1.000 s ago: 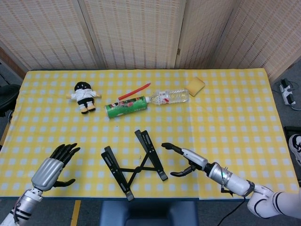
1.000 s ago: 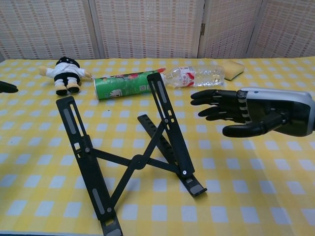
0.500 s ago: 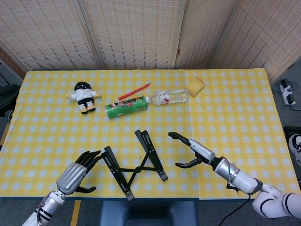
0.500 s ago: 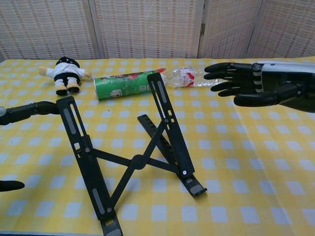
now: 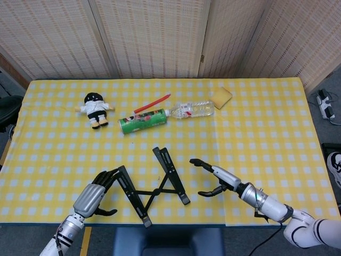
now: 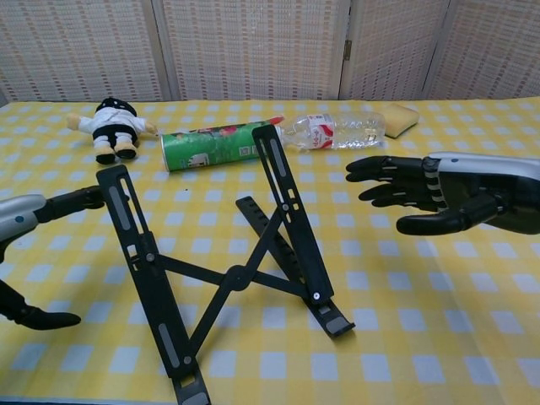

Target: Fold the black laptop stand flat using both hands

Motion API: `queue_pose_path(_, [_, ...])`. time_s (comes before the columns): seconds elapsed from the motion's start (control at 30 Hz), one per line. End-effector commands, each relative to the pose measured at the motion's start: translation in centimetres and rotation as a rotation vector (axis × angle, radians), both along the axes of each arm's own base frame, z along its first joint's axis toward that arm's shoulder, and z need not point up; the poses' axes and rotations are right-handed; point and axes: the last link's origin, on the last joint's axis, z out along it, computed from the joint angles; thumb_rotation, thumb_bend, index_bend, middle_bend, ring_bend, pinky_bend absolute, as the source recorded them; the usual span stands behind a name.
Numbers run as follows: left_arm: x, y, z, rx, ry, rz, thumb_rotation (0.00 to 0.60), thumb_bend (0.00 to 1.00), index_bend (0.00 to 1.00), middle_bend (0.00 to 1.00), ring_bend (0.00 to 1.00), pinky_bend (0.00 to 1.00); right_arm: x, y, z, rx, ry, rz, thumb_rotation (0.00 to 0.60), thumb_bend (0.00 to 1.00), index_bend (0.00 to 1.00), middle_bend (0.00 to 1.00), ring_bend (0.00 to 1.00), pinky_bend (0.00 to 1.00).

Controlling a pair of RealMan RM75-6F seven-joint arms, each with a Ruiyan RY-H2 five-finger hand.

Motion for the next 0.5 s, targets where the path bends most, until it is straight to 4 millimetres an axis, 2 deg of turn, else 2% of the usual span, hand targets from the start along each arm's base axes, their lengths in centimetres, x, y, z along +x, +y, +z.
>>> queue_pose_path(0.03, [-0.1,0.1,0.5,0.019,-0.011,0.023,0.6,0.16,0.0,0.0,0.0,0.0,-0.4,0.4,-0.3,0.006,0.01,0.012,0.443,0.28,0.0,0.04,0.07,0.0])
queue_pose_path(0.2, [-0.5,-0.1,0.7,-0.005,-0.031,0.058,0.6,0.16,0.0,0.0,0.0,0.0,-0.8,1.0,-1.0,0.005,0.029,0.048,0.444,0.28,0.0,0.04,0.07,0.0])
queue_pose_path(0.33, [0.0,-0.4,0.0,-0.071,-0.062,0.063,0.6,0.16,0.0,0.0,0.0,0.0,-0.9,1.2,-1.5,0.001,0.04,0.066,0.443,0.28,0.0,0.04,0.07,0.0])
queue_pose_path(0.5, [0.3,0.2,-1.1,-0.097,-0.107,0.115,0.6,0.16,0.0,0.0,0.0,0.0,-0.9,1.3,-1.7,-0.004,0.045,0.08,0.444,0.28,0.0,0.04,0.07,0.0])
